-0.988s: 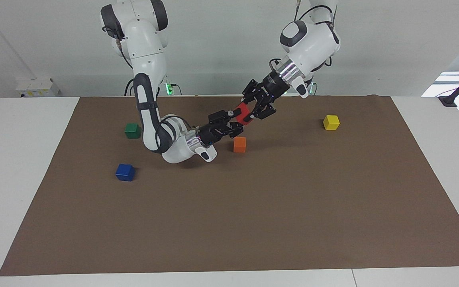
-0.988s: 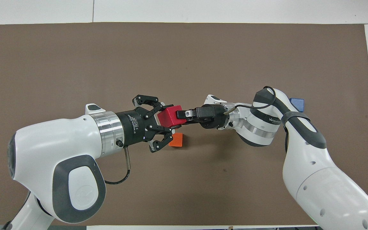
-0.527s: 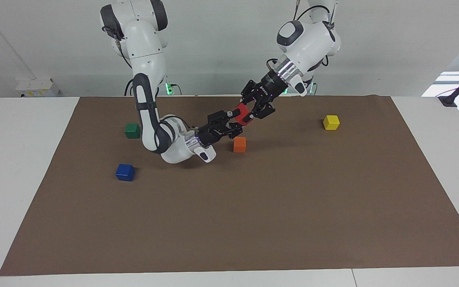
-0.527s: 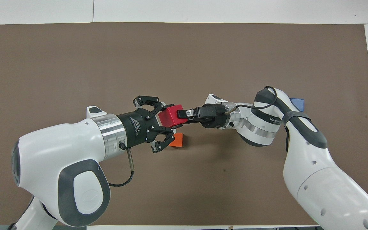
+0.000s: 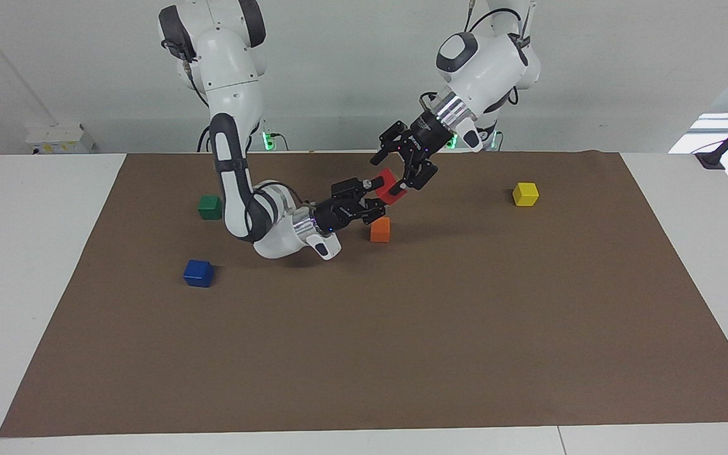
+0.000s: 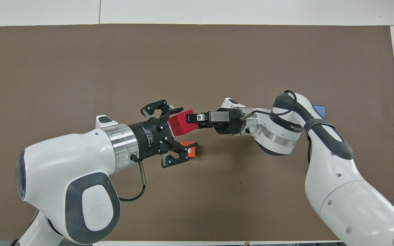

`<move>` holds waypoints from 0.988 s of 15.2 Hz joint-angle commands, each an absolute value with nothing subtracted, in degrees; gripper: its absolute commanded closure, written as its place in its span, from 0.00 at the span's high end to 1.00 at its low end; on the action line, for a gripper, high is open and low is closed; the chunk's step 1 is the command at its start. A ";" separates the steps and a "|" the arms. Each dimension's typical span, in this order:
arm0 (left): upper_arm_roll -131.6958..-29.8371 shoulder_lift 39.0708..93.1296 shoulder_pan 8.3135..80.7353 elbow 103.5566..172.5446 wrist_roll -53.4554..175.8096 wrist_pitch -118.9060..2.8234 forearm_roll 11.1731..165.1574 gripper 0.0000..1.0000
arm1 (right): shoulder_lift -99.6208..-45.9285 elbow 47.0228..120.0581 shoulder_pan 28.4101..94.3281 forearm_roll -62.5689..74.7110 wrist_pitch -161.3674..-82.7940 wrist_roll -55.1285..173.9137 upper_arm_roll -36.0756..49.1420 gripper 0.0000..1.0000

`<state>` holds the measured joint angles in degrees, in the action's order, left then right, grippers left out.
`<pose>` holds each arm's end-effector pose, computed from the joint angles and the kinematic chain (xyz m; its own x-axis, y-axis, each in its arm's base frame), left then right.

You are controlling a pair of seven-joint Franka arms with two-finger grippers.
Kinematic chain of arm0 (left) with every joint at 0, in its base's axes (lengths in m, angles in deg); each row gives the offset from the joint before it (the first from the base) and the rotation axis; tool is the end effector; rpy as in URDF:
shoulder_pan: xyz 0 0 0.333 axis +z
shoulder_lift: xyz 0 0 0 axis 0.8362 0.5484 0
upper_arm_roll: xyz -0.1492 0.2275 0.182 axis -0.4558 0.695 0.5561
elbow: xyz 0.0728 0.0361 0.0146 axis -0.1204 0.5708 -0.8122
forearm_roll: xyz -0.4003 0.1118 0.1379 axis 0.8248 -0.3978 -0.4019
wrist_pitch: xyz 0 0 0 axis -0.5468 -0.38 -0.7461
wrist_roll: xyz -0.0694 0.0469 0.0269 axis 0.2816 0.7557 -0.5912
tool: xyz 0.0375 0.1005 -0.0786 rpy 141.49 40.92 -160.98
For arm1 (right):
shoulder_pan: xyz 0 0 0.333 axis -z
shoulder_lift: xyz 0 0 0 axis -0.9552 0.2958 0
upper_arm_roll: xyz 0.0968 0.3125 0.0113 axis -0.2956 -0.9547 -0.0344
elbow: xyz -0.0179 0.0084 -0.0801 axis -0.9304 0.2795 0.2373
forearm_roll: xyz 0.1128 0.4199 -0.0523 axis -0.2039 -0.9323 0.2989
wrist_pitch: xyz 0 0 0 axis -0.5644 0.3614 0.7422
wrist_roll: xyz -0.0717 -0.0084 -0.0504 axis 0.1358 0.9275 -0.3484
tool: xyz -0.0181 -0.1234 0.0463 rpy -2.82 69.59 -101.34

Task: Transfer red block to right arm and stack on blue block
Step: 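Open the left gripper and withdraw while the right gripper carries the cube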

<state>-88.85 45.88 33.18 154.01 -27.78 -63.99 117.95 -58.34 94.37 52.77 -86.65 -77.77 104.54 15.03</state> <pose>0.4810 -0.3436 0.4918 -0.1897 0.6353 -0.7486 0.9543 0.2986 0.0116 0.5717 0.3302 0.2885 0.9994 0.0321 -0.0094 -0.0252 0.5364 -0.8436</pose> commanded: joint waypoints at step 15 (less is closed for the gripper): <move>-87.41 43.03 61.21 151.91 19.18 -30.42 95.50 1.00 | -68.07 93.09 59.24 -71.22 -95.45 94.74 15.49 0.00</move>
<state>-87.24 43.64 58.59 153.39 11.12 -34.98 102.12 -66.45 93.85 55.46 -77.40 -94.37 98.43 15.71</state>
